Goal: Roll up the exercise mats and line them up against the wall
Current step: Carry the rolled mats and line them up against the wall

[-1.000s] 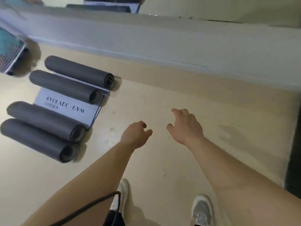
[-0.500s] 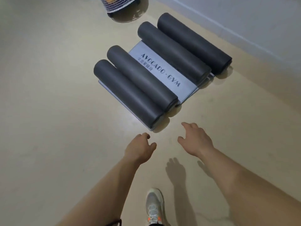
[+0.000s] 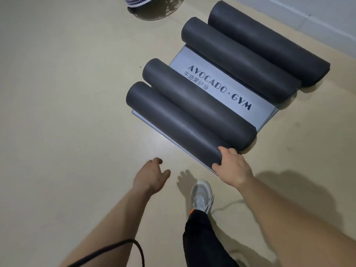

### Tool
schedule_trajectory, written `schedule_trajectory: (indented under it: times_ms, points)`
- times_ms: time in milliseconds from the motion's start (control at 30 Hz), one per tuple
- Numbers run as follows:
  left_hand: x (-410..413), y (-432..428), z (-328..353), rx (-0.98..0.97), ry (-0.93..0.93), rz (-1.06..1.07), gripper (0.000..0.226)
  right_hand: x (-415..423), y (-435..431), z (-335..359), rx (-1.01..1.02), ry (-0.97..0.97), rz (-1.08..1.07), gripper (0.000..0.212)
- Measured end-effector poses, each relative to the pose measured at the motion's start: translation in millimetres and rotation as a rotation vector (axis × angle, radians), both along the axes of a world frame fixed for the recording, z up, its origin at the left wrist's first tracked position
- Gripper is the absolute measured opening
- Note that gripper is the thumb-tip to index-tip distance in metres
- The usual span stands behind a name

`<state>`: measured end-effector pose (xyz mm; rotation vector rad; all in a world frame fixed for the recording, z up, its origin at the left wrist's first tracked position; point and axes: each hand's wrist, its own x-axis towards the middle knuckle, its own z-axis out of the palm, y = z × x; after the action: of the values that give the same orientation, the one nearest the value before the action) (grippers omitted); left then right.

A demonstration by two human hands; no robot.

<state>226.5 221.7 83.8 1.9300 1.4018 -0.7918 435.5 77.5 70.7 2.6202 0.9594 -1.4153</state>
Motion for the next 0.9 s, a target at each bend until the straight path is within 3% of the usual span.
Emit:
schedule_trajectory:
  times_ms: [200, 367, 600, 700, 767, 833, 900]
  points:
    - [48, 121, -66, 0.033, -0.009, -0.249, 0.056, 9, 81, -70, -0.032, 0.023, -0.077, 0.069]
    - [78, 190, -124, 0.23, -0.113, -0.559, 0.042, 14, 116, -130, -0.014, -0.083, -0.077, 0.065]
    - [117, 236, -197, 0.222, -0.213, -0.981, 0.082, -23, 119, -189, 0.048, -0.292, -0.218, 0.07]
    - [101, 239, -201, 0.29, -0.272, -1.031, 0.084, -50, 105, -194, 0.07, -0.412, -0.336, 0.074]
    - [100, 243, -199, 0.286, -0.342, -0.99, 0.071, -66, 92, -195, -0.002, -0.495, -0.548, 0.085]
    - [102, 259, -200, 0.342, -0.403, -0.79, 0.052, -75, 84, -196, -0.058, -0.533, -0.786, 0.089]
    - [96, 285, -203, 0.467, -0.312, -0.537, 0.065, -74, 85, -197, -0.048, -0.556, -0.961, 0.087]
